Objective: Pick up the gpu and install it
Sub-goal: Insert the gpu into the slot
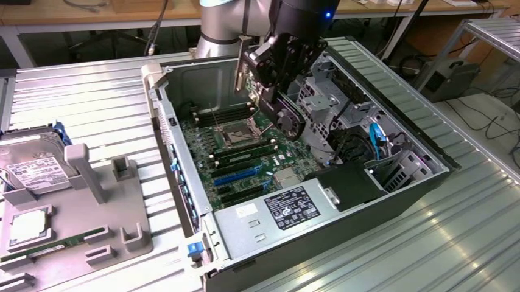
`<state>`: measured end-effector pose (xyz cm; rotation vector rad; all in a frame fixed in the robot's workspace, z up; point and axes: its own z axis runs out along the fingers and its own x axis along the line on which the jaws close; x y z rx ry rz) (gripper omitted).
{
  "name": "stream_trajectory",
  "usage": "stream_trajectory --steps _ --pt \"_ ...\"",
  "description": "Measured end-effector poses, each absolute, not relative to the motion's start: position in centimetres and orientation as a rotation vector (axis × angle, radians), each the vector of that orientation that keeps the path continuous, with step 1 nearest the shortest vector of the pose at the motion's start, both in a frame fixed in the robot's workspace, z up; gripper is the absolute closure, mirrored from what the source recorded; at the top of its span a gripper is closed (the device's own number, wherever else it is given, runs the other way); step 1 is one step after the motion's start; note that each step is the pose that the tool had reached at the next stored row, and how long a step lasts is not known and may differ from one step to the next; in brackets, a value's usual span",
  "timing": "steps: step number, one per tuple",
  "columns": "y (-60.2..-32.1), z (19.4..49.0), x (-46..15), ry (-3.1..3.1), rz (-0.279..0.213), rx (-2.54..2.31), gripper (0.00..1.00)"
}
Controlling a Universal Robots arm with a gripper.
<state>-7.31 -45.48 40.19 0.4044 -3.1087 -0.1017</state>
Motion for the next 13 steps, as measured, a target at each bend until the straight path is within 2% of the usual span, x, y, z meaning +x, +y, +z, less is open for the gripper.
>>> stream_trajectory --steps 13 --pt "-45.48 39.54 -7.30 -3.041 -0.098 0.773 0.74"
